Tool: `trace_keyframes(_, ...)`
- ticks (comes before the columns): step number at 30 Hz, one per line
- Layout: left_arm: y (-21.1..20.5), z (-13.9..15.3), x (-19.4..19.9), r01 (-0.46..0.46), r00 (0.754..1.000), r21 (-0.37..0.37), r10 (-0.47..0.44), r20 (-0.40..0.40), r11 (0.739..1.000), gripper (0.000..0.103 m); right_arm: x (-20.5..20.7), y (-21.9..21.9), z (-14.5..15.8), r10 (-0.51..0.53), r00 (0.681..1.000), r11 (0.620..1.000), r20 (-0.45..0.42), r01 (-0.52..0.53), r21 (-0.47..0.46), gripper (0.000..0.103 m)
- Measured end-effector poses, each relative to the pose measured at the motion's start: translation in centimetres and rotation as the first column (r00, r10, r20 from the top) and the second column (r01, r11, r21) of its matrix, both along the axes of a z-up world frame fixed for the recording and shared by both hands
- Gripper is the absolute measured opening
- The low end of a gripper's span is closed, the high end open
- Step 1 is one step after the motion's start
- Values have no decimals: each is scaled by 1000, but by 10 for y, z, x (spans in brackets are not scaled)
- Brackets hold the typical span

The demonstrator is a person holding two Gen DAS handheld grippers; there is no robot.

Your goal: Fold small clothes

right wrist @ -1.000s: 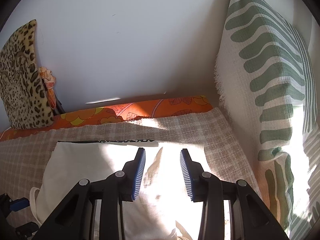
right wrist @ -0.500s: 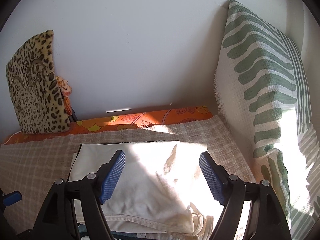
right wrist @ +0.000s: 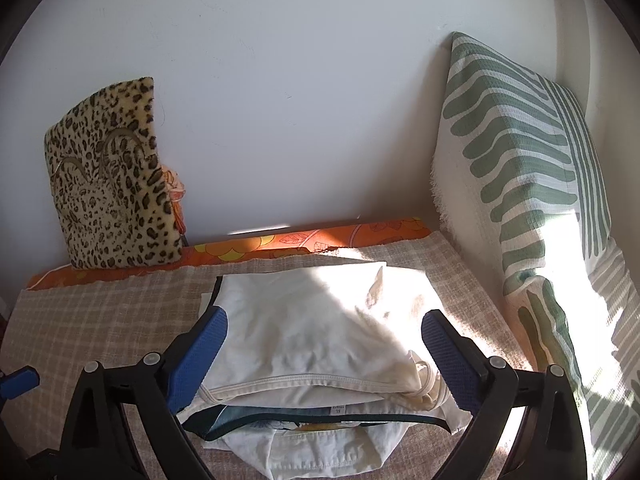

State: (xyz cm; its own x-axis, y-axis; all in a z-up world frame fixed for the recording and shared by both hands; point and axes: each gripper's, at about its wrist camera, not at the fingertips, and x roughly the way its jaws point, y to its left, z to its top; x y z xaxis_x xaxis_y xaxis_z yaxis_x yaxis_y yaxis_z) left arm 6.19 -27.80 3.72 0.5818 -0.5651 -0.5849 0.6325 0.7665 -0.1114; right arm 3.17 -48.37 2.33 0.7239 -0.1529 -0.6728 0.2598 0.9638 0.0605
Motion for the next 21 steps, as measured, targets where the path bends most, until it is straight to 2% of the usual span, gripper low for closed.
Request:
trace_keyframes(4,14,7,-19,6,1000,-1,-6,24,1000,80,-22,21,4,-5,1000,1000,10,5,-14,103)
trace_keyframes(12,49,12,-57,-9,996,45,5,86,999,85,-66,62,8,2,999,999,35,-4,44,103)
trace_keyframes(14,58,11,-63,-22,995,61,16,97,998,90,-76,75,9,-5,999,999,42,3,32,103)
trace_keyframes(16,66,10,-69,-34,995,69,27,96,997,101,-84,85,9,-7,999,1000,47,6,27,103)
trace_keyframes(21,81,5,-81,-52,995,73,45,90,996,102,-101,106,8,-8,998,1000,62,7,21,103)
